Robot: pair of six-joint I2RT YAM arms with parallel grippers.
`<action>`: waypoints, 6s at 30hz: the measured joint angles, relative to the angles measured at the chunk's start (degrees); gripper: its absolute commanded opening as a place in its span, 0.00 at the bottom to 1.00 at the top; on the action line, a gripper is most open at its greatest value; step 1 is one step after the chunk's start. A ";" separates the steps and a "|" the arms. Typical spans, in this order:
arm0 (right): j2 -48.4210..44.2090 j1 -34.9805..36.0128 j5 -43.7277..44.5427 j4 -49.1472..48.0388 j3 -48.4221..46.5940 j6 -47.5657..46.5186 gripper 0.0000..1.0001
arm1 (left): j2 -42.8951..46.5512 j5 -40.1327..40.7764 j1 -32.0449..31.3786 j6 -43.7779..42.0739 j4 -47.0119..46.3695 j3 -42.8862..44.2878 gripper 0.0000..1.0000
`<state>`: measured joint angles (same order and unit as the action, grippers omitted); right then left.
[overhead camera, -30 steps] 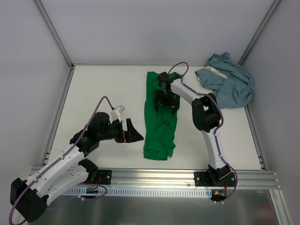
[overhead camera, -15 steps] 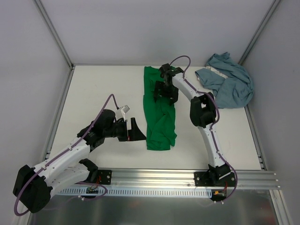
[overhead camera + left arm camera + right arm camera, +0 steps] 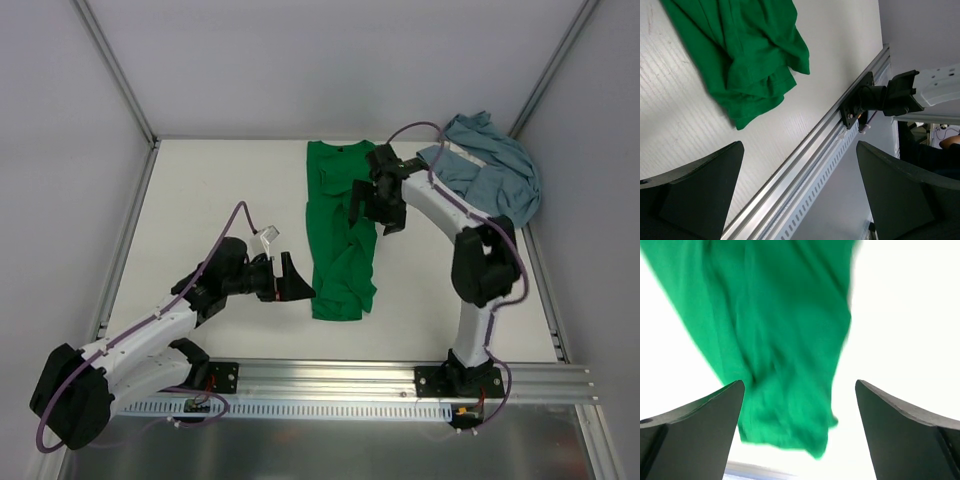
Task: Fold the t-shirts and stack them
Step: Grab the bottom of the folded rectangular tshirt with both arms
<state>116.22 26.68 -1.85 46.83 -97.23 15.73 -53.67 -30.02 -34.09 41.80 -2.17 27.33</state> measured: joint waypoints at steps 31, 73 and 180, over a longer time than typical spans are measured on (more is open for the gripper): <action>-31.19 19.19 -1.38 -9.94 30.23 9.05 0.68 | -28.44 -0.17 -3.45 8.63 -27.93 -5.60 0.99; -9.60 25.75 -0.33 -10.56 22.27 11.21 0.46 | 27.36 19.82 -3.48 2.32 13.68 -3.80 0.99; -43.32 16.37 15.19 14.25 28.65 9.25 0.01 | -43.58 0.70 -10.62 20.63 -54.53 -12.70 0.00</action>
<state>72.90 43.05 13.34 61.08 -68.58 24.97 -97.25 -29.32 -44.71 62.43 -56.71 14.63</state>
